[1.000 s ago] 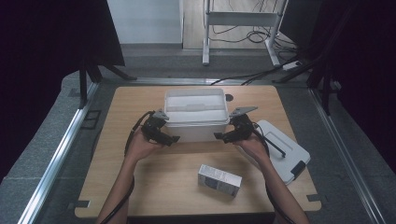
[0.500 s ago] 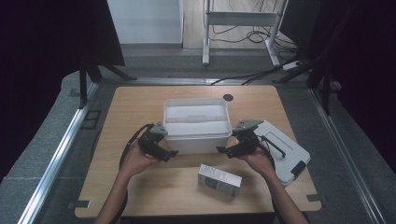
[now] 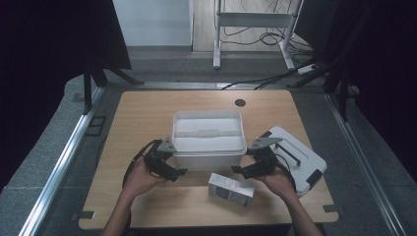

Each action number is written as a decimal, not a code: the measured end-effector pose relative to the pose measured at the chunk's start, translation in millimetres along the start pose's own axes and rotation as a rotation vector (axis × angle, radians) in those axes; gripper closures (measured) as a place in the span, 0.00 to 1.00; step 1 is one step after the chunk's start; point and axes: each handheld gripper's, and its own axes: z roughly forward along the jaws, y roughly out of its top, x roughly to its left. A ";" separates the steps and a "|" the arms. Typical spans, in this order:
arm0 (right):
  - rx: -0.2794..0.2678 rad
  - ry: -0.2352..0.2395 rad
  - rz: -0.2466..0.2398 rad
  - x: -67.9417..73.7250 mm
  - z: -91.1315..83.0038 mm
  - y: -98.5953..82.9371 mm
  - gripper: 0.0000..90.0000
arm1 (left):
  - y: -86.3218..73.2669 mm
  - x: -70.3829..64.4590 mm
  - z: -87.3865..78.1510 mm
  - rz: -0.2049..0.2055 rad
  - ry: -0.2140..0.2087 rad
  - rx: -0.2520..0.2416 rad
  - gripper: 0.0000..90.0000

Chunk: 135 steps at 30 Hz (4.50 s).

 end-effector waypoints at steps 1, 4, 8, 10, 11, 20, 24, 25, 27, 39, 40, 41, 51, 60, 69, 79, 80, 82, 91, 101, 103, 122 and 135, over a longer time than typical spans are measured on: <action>0.016 -0.007 0.000 -0.6 0.0 -3.7 0.15 | -0.8 0.5 -1.1 -0.002 -0.004 -0.006 0.06; 0.037 -0.041 0.022 -5.6 0.1 -18.4 0.15 | -3.9 2.6 -4.6 -0.005 0.002 -0.005 0.05; 0.046 -0.060 0.044 -11.4 -1.5 -36.4 0.15 | -8.0 5.3 -10.5 0.002 0.002 0.007 0.05; 0.048 -0.065 0.050 -13.5 -2.1 -43.2 0.15 | -10.0 8.1 -15.1 0.003 -0.003 0.011 0.05; 0.051 -0.063 0.056 -14.7 -2.5 -47.7 0.15 | -10.7 9.8 -17.4 0.003 -0.010 0.010 0.05; 0.059 -0.086 0.014 -11.4 -6.8 -75.8 0.15 | -3.1 31.3 -40.6 0.017 -0.024 0.018 0.05; 0.062 -0.095 0.000 -8.3 -8.6 -84.6 0.15 | 7.7 41.4 -51.1 0.049 -0.029 0.029 0.07; 0.063 -0.096 -0.003 -7.8 -8.8 -86.5 0.15 | 10.9 43.9 -53.6 0.058 -0.030 0.035 0.08; 0.066 -0.101 -0.012 -6.4 -8.9 -89.1 0.14 | 18.4 48.9 -58.3 0.073 -0.028 0.048 0.09; 0.088 -0.111 -0.029 -3.5 -8.2 -90.0 0.06 | 76.3 61.0 -65.3 0.196 -0.040 0.157 0.20; 0.089 -0.113 -0.029 -3.5 -8.2 -89.9 0.06 | 81.5 60.8 -63.7 0.208 -0.046 0.169 0.22; 0.089 -0.114 -0.028 -3.5 -8.1 -90.0 0.06 | 86.3 60.8 -61.7 0.216 -0.056 0.176 0.24; 0.088 -0.117 -0.026 -3.4 -8.2 -90.0 0.06 | 129.1 57.0 -31.1 0.286 -0.102 0.268 0.37; 0.087 -0.117 -0.026 -3.4 -8.2 -90.1 0.06 | 160.0 47.5 7.7 0.323 -0.164 0.313 0.50; 0.088 -0.117 -0.025 -3.4 -8.2 -90.1 0.06 | 177.0 41.0 40.5 0.414 -0.176 0.407 0.73; 0.087 -0.118 -0.026 -3.4 -8.2 -90.1 0.06 | 180.6 37.7 55.0 0.496 -0.225 0.443 0.98; 0.087 -0.118 -0.025 -3.4 -8.2 -90.1 0.06 | 180.8 38.1 55.1 0.497 -0.230 0.443 0.98; 0.087 -0.118 -0.026 -3.4 -8.3 -90.1 0.06 | 180.5 39.5 54.8 0.496 -0.239 0.437 0.99; 0.086 -0.119 -0.023 -3.2 -8.4 -90.2 0.06 | 183.7 39.2 49.1 0.503 -0.254 0.404 0.99; 0.085 -0.122 -0.022 -3.1 -8.5 -90.4 0.07 | 199.4 33.6 22.6 0.490 -0.220 0.359 0.99; 0.086 -0.121 -0.022 -3.2 -8.7 -90.3 0.07 | 201.5 32.8 15.8 0.481 -0.206 0.354 0.99; 0.084 -0.124 -0.020 -3.1 -9.0 -90.5 0.08 | 162.6 71.7 -26.3 0.206 -0.027 0.373 0.99; 0.083 -0.125 -0.016 -3.0 -9.2 -90.5 0.08 | 126.9 99.8 -58.2 0.005 0.083 0.369 0.99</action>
